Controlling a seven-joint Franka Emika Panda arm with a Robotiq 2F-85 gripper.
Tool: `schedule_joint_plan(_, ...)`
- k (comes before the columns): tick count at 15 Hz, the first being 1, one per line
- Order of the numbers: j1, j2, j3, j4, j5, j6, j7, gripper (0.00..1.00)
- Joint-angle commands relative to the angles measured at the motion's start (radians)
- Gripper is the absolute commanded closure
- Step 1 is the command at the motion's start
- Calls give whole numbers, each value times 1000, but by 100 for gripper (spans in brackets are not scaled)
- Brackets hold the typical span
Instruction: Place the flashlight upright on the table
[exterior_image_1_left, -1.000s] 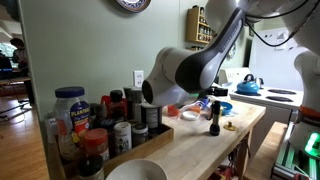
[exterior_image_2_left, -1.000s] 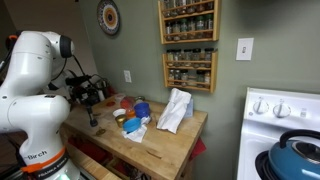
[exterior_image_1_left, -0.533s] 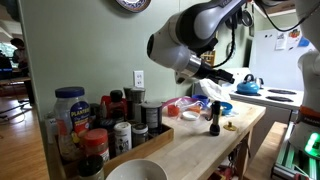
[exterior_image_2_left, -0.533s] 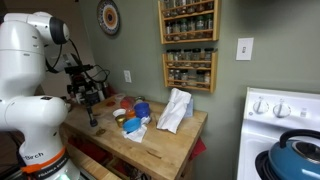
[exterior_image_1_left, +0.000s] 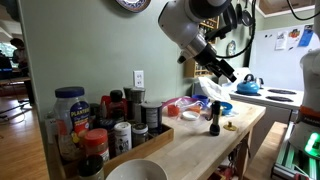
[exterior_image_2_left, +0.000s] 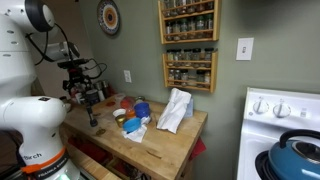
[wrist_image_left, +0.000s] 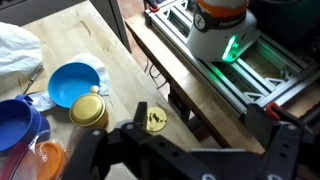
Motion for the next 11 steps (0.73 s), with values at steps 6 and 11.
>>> schedule_joint_plan(6,-24,-273,-5,-242,117,330,227,0)
schedule_joint_plan(11,-27,-259,5,-222,83,333,244,0)
